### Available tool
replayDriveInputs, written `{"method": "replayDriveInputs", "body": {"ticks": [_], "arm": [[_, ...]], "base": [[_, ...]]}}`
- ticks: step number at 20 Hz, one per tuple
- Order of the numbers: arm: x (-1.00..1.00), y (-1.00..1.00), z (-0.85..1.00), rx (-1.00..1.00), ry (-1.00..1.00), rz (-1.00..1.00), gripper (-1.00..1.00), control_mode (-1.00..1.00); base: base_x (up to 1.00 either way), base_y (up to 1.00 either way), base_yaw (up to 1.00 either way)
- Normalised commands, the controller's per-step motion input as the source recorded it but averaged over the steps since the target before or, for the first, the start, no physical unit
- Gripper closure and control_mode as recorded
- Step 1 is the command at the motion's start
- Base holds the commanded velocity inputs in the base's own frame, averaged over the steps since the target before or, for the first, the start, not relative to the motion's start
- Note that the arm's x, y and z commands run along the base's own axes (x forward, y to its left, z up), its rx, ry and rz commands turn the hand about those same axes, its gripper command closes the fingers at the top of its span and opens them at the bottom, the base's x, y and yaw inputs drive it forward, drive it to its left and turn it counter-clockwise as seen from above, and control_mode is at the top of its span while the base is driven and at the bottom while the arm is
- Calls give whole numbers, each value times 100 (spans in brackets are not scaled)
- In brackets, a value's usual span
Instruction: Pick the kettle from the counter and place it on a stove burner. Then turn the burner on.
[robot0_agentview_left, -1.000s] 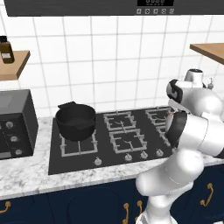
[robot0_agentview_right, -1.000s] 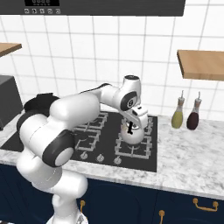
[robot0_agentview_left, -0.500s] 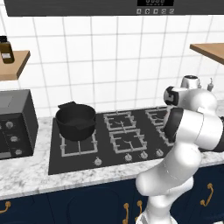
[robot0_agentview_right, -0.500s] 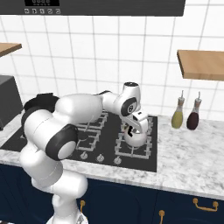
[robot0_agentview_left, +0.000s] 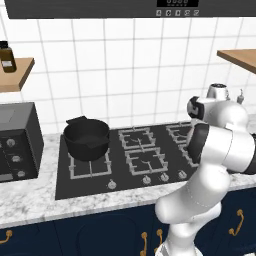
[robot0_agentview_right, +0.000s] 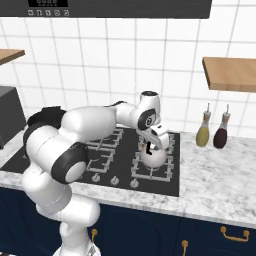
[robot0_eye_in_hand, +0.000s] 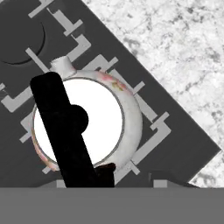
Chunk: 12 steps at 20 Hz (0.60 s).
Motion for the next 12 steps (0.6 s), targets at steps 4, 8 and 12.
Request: {"method": "replayDriveInputs", "body": {"ticks": [4, 8, 12], "arm": [[0, 1, 62, 0, -5, -1, -100, -100], [-58, 0, 49, 0, -17, 6, -100, -100], [-100, 26, -5, -9, -8, 35, -100, -100]], "base": [[0, 0, 0], [0, 0, 0], [0, 0, 0]]}}
